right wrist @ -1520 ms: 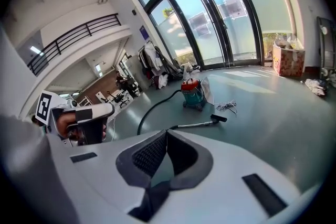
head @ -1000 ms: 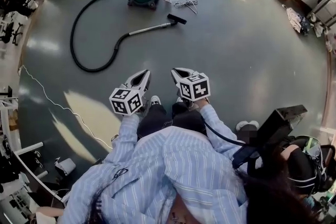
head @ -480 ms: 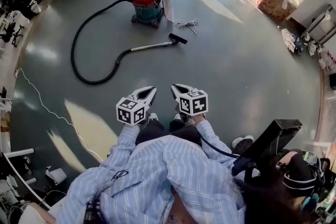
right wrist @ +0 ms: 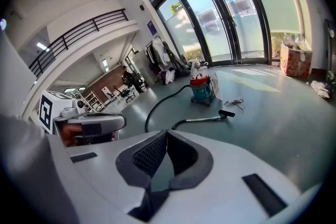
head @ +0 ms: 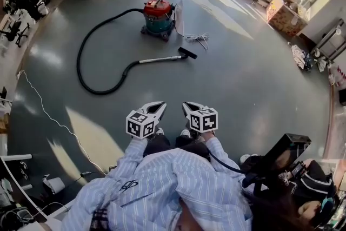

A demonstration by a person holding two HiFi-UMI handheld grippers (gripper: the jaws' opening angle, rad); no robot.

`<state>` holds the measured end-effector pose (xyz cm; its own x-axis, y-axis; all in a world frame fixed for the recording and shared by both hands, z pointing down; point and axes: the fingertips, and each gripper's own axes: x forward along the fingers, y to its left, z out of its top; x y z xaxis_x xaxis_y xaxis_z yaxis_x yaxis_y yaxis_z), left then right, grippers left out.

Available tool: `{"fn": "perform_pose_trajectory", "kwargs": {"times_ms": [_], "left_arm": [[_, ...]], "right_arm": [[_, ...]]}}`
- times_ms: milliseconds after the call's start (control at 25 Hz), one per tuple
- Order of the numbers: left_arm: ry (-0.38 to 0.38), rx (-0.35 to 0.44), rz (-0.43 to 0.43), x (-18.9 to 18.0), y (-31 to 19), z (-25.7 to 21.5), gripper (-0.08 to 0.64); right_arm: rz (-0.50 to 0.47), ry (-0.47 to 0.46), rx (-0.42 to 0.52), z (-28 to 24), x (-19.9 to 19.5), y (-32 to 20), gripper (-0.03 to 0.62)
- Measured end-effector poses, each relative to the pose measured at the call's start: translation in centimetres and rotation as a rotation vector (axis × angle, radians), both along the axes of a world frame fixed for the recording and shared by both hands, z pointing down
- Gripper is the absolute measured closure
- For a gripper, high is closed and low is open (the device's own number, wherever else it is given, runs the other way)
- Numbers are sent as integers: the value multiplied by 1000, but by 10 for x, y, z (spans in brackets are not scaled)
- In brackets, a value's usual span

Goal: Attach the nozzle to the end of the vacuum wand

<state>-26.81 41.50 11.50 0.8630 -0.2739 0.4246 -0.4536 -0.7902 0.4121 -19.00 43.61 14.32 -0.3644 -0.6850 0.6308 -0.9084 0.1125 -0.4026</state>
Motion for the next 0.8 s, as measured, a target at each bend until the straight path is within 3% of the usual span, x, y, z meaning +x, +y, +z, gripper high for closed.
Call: {"fn": "perform_pose_trajectory", "kwargs": {"times_ms": [800], "left_arm": [[-12,-17,3,-5,-18,10,555]], "right_arm": [[0,26,-14,5,1,-13,586]]}}
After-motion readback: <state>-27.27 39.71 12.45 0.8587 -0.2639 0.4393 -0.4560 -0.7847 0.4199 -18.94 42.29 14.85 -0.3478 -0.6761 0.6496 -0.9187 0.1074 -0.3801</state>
